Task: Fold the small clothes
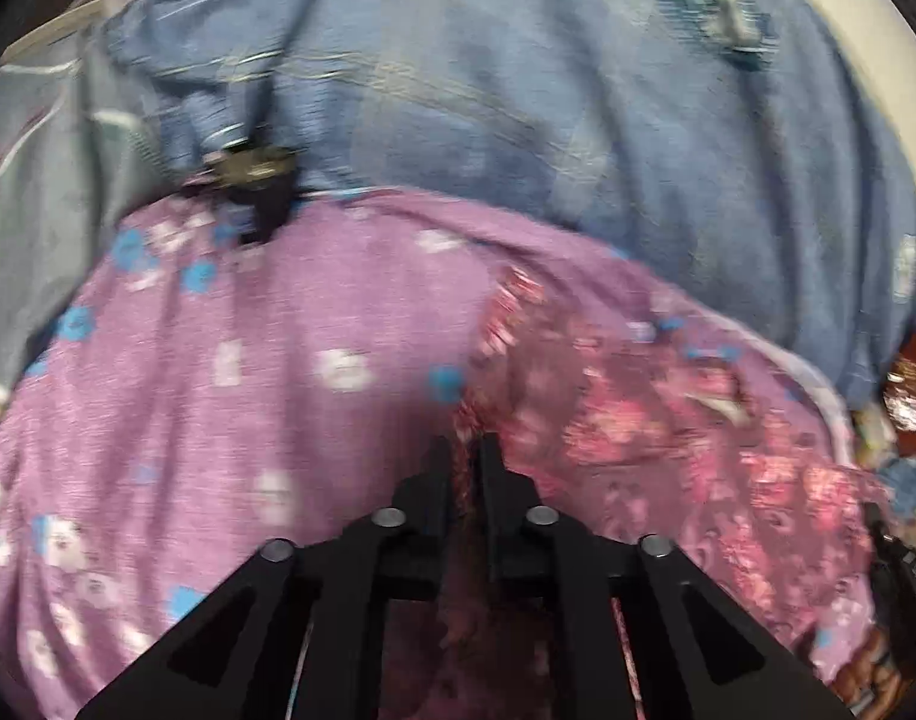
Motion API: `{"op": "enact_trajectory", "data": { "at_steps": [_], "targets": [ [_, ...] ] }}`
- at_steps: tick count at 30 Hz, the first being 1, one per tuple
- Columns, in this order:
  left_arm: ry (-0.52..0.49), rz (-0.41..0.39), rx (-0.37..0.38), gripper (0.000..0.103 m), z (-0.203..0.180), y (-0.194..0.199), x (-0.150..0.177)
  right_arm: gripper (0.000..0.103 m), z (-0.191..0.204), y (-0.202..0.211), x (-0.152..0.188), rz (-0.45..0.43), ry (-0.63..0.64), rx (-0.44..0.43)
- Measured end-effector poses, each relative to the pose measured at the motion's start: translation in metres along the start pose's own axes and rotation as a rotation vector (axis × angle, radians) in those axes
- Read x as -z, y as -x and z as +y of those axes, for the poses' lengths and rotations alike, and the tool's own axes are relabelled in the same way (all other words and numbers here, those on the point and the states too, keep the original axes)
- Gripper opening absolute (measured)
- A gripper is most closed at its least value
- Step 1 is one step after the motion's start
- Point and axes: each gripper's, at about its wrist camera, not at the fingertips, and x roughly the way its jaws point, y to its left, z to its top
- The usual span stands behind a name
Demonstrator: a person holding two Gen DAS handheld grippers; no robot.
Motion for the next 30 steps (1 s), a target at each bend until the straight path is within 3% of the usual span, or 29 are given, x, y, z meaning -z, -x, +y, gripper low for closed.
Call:
{"op": "enact_trajectory", "data": {
  "at_steps": [3,5,6,8,11,13,15,18,20,21,24,27,30],
  "targets": [
    [-0.011,0.086,-0.163,0.009,0.017,-0.021,0.005,0.011,-0.004,-0.024,0.009,0.104,0.015,0.115],
    [0.067,0.083,-0.154,0.009,0.033,-0.017,0.003,0.016,-0.022,-0.047,0.018,0.227,-0.004,0.264],
    [0.099,0.058,-0.123,0.009,0.036,-0.008,0.000,0.016,-0.029,-0.049,0.020,0.243,-0.032,0.256],
    [0.102,-0.022,-0.101,0.011,0.031,0.012,-0.003,0.022,-0.030,-0.036,0.012,0.207,-0.066,0.241],
    [0.028,-0.146,-0.050,0.020,0.001,0.042,-0.001,0.052,-0.021,-0.006,0.004,0.028,-0.048,0.286],
    [-0.034,-0.192,0.006,0.040,-0.020,0.052,0.005,0.053,-0.010,0.007,-0.001,-0.053,0.003,0.235],
    [-0.103,-0.191,-0.001,0.053,-0.039,0.048,0.015,0.051,0.004,0.007,-0.001,-0.054,0.068,0.168],
    [-0.178,-0.070,-0.048,0.051,-0.054,0.016,0.030,0.041,0.025,-0.014,0.011,0.067,0.179,0.088],
    [-0.263,0.039,-0.133,0.051,-0.062,-0.012,0.043,0.034,0.035,-0.033,0.022,0.170,0.232,0.053],
    [-0.325,0.040,-0.175,0.052,-0.065,-0.018,0.049,0.034,0.039,-0.041,0.028,0.229,0.258,0.030],
    [-0.406,0.019,-0.193,0.053,-0.068,-0.017,0.057,0.034,0.051,-0.061,0.059,0.431,0.367,-0.003],
    [-0.349,0.029,-0.139,0.052,-0.058,-0.010,0.055,0.036,0.062,-0.057,0.068,0.433,0.477,0.006],
    [-0.288,-0.016,-0.103,0.049,-0.053,0.008,0.042,0.035,0.056,-0.053,0.050,0.373,0.390,-0.028]
  ]
}}
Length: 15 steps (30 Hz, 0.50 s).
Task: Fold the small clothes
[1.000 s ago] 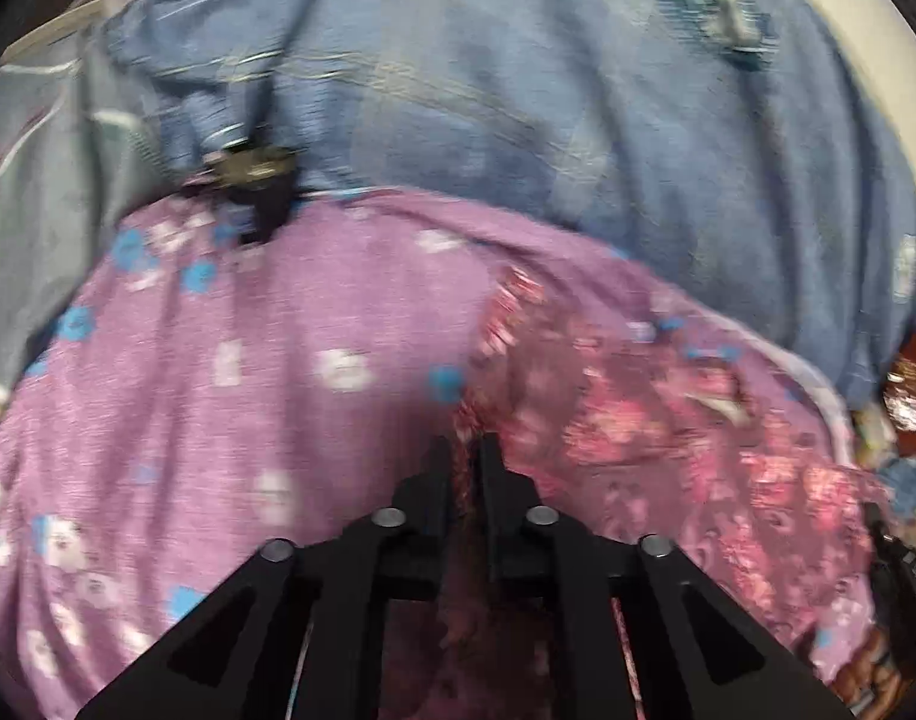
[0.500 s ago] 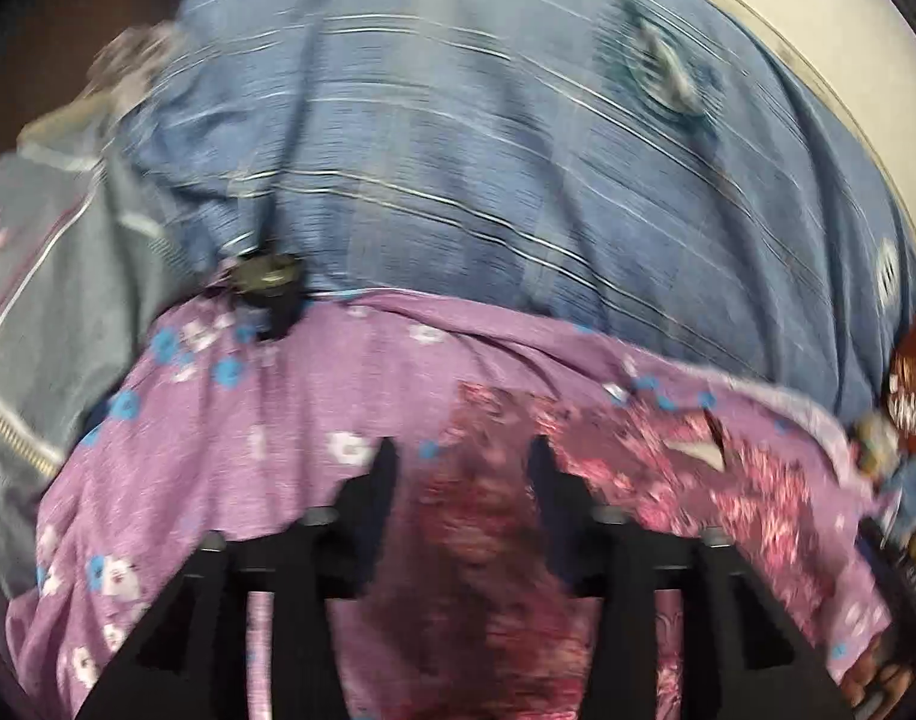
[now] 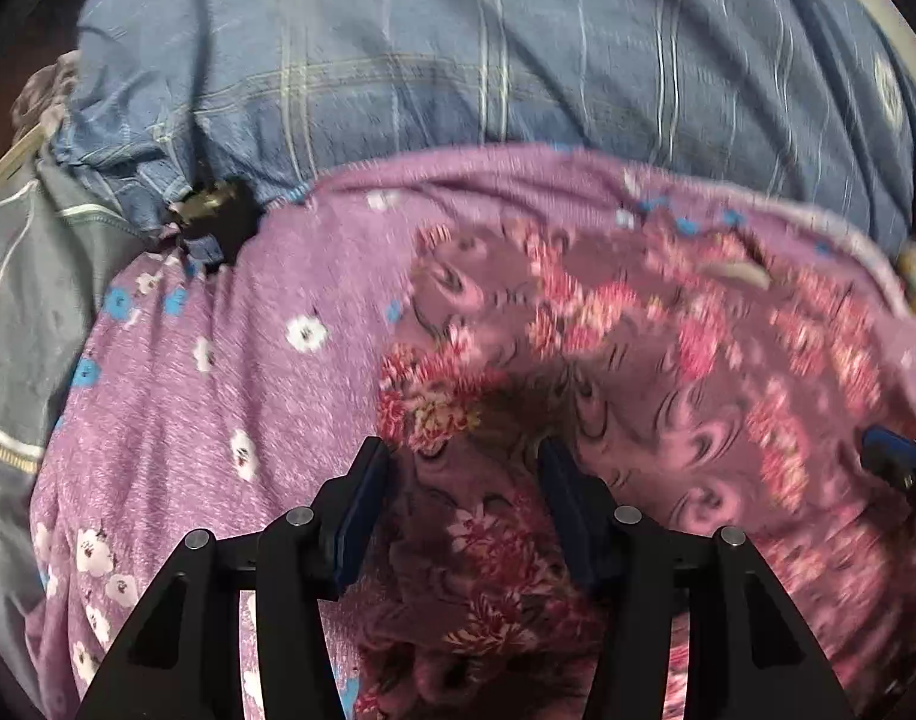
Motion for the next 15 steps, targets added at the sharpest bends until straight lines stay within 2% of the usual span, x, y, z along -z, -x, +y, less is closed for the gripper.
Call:
{"op": "enact_trajectory", "data": {
  "at_steps": [2,4,5,7,9,11,13,15],
  "targets": [
    [0.022,-0.076,0.008,0.054,-0.005,0.019,-0.004,0.037,-0.008,0.005,-0.013,-0.085,-0.049,0.080],
    [0.017,-0.090,-0.009,0.076,-0.017,0.017,-0.003,0.037,-0.018,0.003,-0.017,-0.115,-0.115,0.125],
    [-0.004,-0.064,-0.033,0.080,-0.023,0.008,-0.001,0.037,-0.023,-0.005,-0.017,-0.084,-0.140,0.138],
    [-0.074,0.020,-0.115,0.081,-0.038,-0.016,0.008,0.036,-0.026,-0.023,-0.013,-0.020,-0.137,0.182],
    [-0.137,-0.036,-0.192,0.081,-0.051,-0.016,0.013,0.036,-0.013,-0.021,-0.012,-0.040,-0.058,0.220],
    [-0.150,-0.029,-0.187,0.079,-0.059,-0.006,0.014,0.037,-0.005,-0.015,-0.010,-0.051,-0.024,0.221],
    [-0.131,-0.065,-0.171,0.079,-0.061,0.011,0.020,0.037,0.001,-0.004,-0.008,-0.078,-0.009,0.216],
    [-0.127,-0.109,-0.157,0.079,-0.063,0.036,0.033,0.037,0.002,0.027,-0.003,-0.139,-0.004,0.229]
  ]
}}
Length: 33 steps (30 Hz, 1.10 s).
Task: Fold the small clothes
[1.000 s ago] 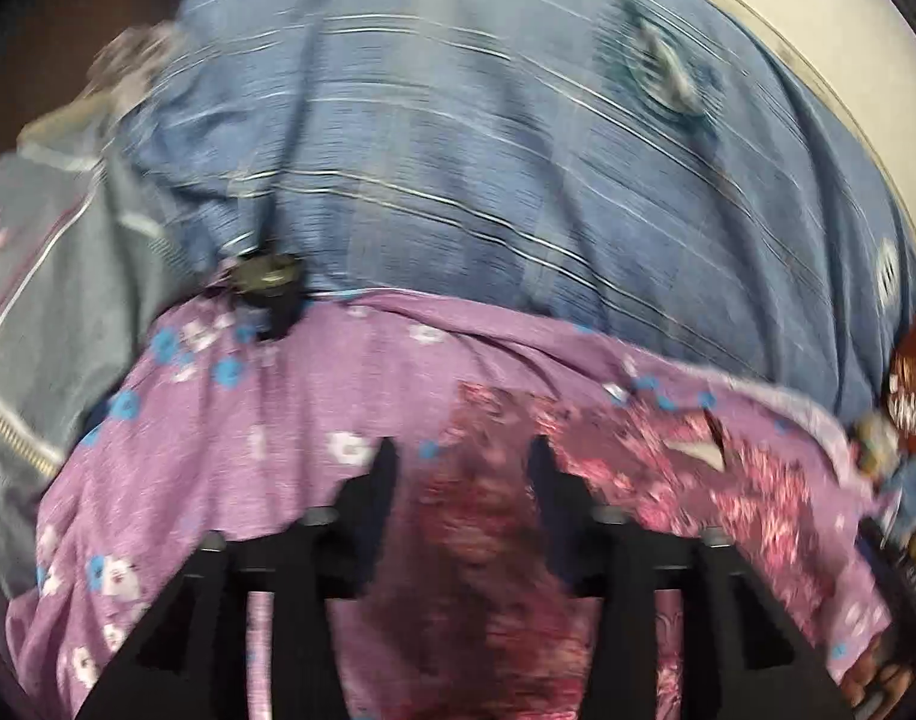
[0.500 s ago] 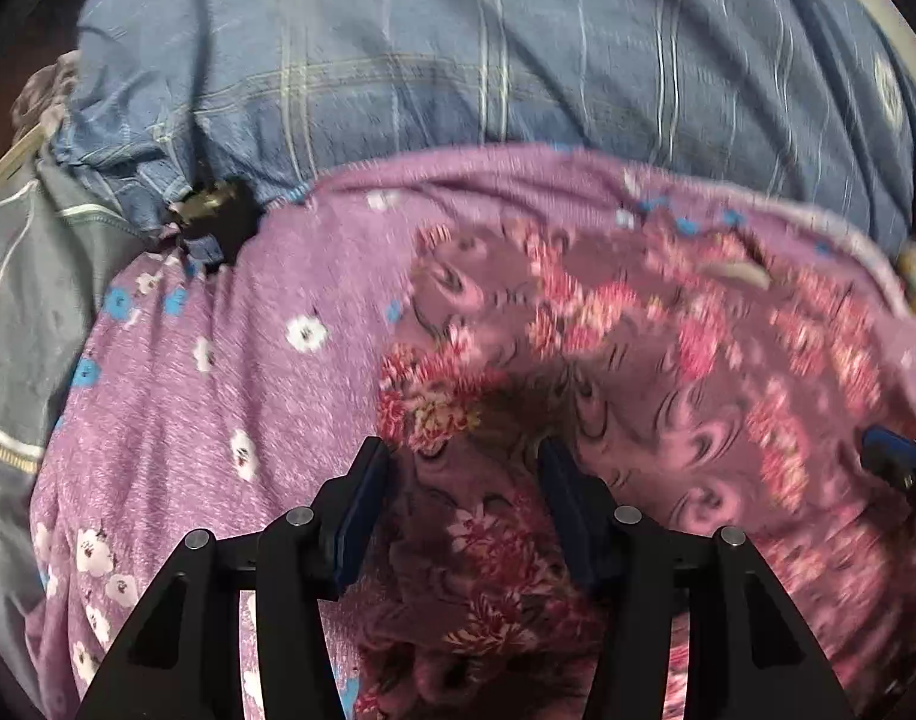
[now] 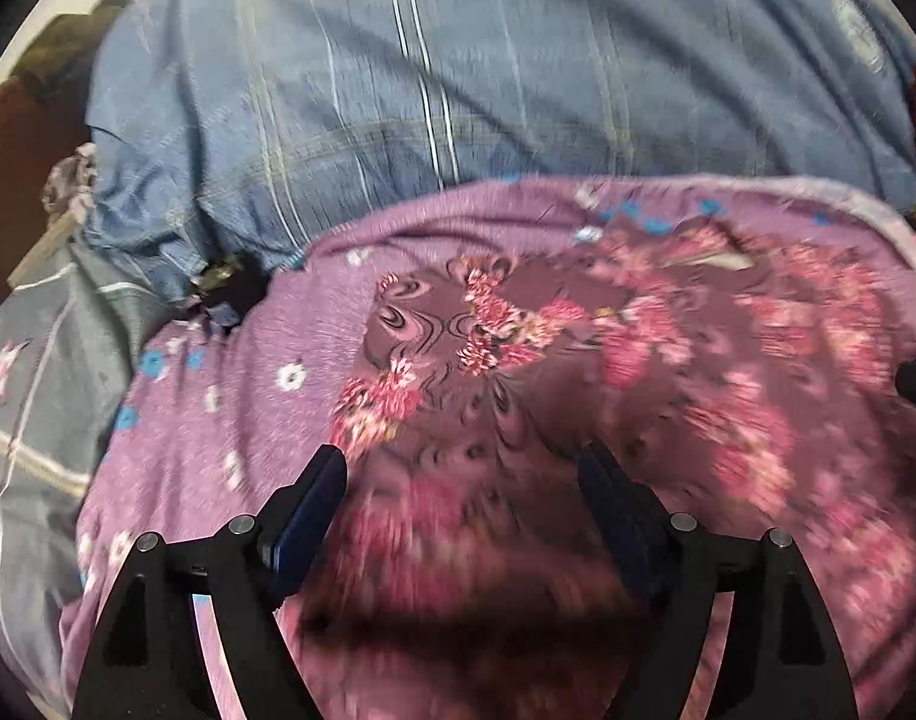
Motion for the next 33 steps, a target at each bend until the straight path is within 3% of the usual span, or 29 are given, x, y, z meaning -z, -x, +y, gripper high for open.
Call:
{"op": "enact_trajectory", "data": {
  "at_steps": [4,7,12,20,26,33],
  "targets": [
    [0.017,-0.089,0.048,0.080,-0.004,0.069,0.039,0.056,-0.021,0.065,0.008,-0.114,-0.051,-0.009],
    [0.016,-0.122,0.089,0.080,-0.005,0.119,0.076,0.061,-0.031,0.111,0.024,-0.158,-0.093,-0.023],
    [-0.053,-0.150,0.077,0.080,-0.017,0.196,0.123,0.063,-0.010,0.163,0.066,-0.113,0.008,0.046],
    [-0.078,-0.252,0.013,0.080,-0.020,0.295,0.151,0.063,0.029,0.208,0.103,-0.089,0.103,0.012],
    [-0.058,-0.277,-0.007,0.080,-0.015,0.329,0.170,0.065,0.044,0.237,0.111,-0.125,0.126,-0.021],
    [-0.058,-0.268,-0.004,0.080,-0.009,0.344,0.182,0.065,0.056,0.241,0.120,-0.100,0.134,-0.016]
  ]
}}
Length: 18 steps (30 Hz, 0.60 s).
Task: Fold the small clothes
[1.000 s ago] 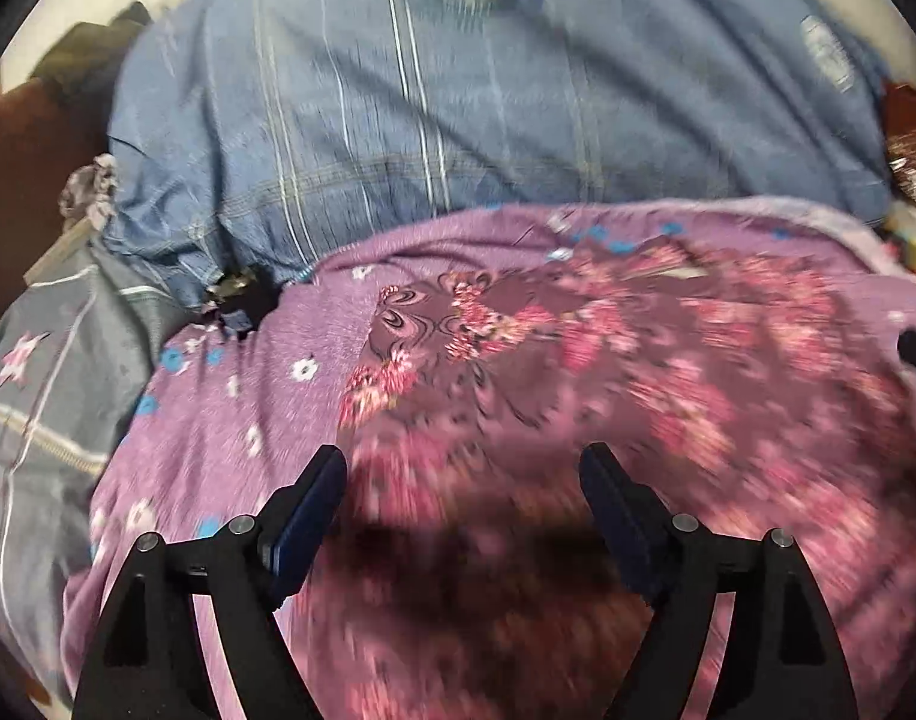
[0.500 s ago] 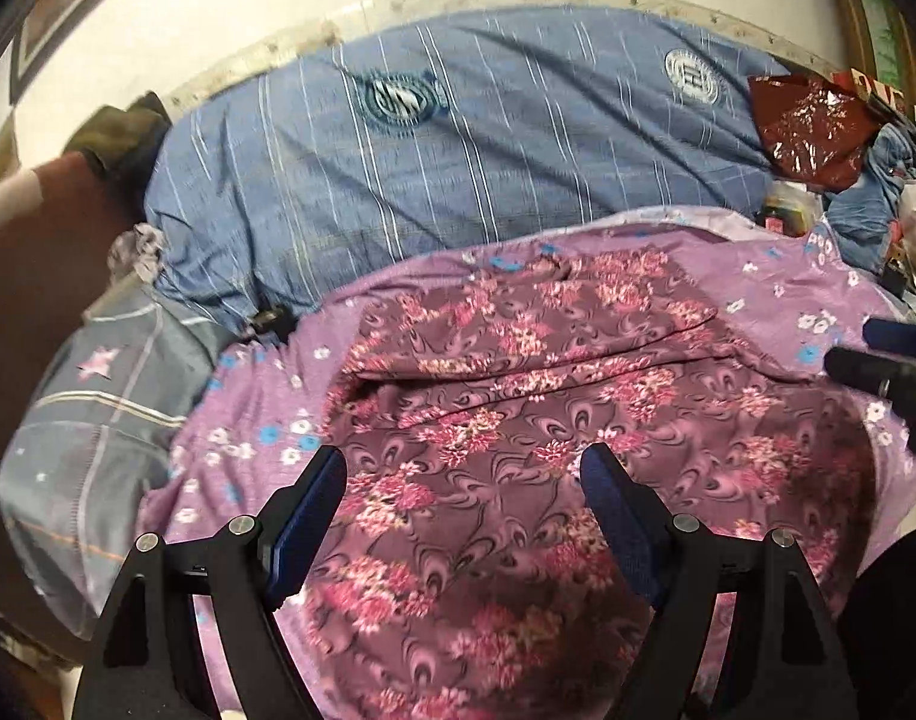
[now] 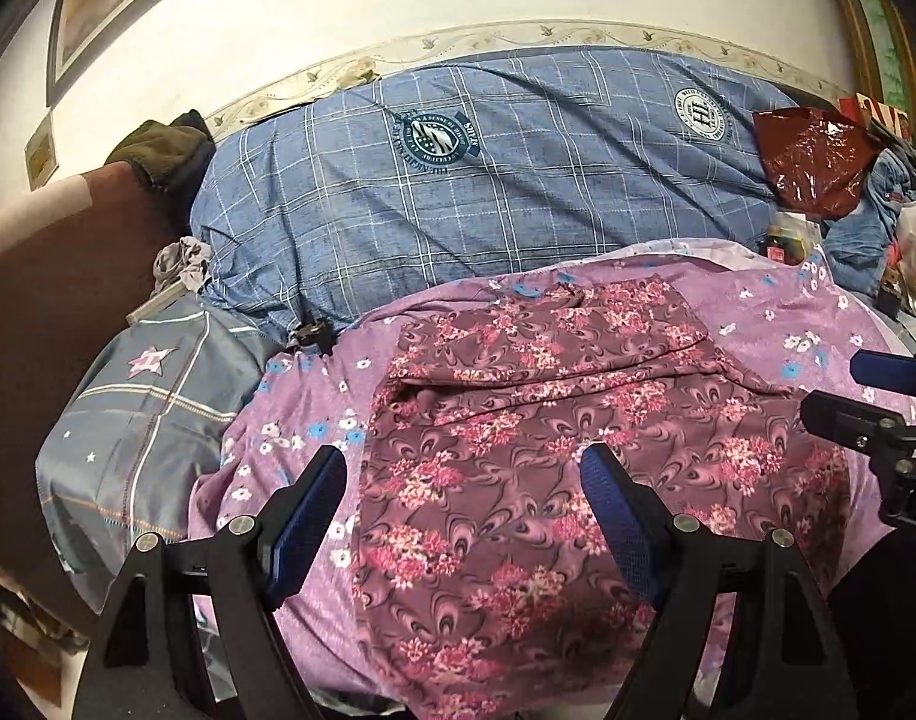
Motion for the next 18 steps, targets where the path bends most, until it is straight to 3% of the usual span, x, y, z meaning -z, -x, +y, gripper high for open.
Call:
{"op": "enact_trajectory", "data": {
  "at_steps": [10,18],
  "targets": [
    [0.005,0.015,-0.003,0.081,0.011,0.003,0.003,0.065,0.006,-0.001,0.006,0.027,-0.008,0.022],
    [0.005,0.027,0.000,0.080,0.013,0.000,0.004,0.065,0.018,0.005,0.003,0.019,0.035,0.100]
  ]
}}
